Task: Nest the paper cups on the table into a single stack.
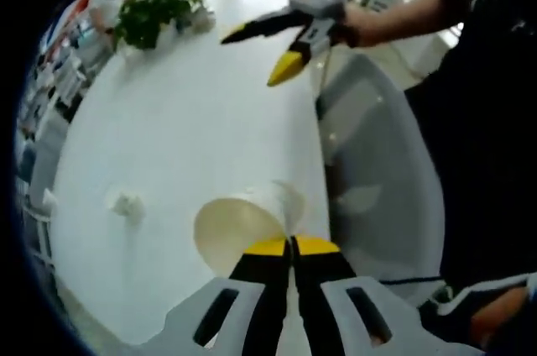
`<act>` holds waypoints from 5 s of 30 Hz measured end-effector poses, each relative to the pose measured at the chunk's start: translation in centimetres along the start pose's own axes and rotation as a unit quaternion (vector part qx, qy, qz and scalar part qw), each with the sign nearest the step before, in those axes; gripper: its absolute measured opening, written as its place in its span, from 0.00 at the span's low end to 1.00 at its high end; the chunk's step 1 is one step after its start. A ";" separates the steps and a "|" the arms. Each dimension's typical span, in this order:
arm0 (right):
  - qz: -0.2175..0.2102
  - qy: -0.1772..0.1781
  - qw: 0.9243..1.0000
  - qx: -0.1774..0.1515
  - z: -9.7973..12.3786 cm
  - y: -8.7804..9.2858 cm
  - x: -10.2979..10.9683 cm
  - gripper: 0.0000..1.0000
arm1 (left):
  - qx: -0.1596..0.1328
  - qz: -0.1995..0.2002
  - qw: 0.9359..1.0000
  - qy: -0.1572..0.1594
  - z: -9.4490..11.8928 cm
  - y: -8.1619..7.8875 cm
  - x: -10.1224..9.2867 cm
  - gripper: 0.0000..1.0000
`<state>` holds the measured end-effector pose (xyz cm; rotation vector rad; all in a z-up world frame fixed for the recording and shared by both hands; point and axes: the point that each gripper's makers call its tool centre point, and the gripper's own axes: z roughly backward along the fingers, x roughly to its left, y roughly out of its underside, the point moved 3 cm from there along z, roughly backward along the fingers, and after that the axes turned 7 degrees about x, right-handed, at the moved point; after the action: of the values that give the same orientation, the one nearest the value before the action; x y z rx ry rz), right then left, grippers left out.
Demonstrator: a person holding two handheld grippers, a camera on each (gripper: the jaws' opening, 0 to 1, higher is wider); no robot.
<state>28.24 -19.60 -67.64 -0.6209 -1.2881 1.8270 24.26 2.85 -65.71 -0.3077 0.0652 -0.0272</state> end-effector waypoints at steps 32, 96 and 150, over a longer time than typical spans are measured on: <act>-0.016 -0.008 1.000 -0.003 0.6 0.8 0.1 0.90 | 0.045 -0.017 0.999 0.004 -3.3 0.0 -1.0 0.00; -0.046 -0.019 0.999 -0.003 0.3 2.0 -0.5 0.85 | 0.071 -0.027 0.997 0.030 -7.0 1.4 0.0 0.26; -0.035 -0.023 0.999 0.006 0.1 1.4 0.5 0.85 | -0.045 0.021 0.998 -0.026 -4.2 1.8 1.6 0.56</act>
<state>27.40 -19.52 -68.89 -0.5219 -1.3120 1.7999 25.59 3.28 -70.34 -0.3970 0.0221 0.0258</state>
